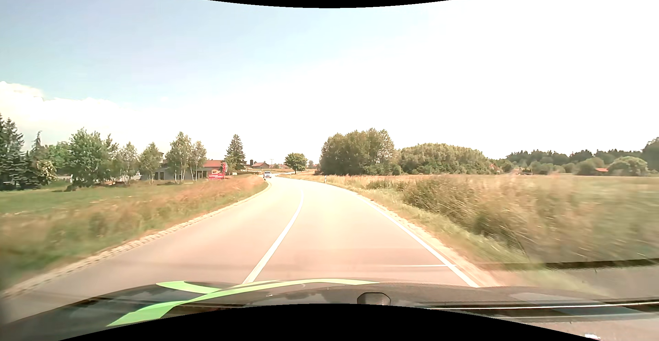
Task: Follow the waypoints while adhering to traffic rules and regulations
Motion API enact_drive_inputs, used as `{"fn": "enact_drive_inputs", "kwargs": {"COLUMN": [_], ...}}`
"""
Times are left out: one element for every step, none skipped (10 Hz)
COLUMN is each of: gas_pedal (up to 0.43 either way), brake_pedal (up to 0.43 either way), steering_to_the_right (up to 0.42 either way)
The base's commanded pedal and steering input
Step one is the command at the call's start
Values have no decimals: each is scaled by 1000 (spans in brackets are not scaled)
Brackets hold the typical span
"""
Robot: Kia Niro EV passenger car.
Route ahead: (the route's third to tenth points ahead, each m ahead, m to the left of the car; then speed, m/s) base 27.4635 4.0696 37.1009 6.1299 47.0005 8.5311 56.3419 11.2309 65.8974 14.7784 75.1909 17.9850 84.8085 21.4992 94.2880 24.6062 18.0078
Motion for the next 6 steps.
{"fn": "enact_drive_inputs", "kwargs": {"gas_pedal": [138, 150, 157, 189, 197, 209], "brake_pedal": [0, 0, 0, 0, 0, 0], "steering_to_the_right": [-32, -33, -34, -35, -35, -36]}}
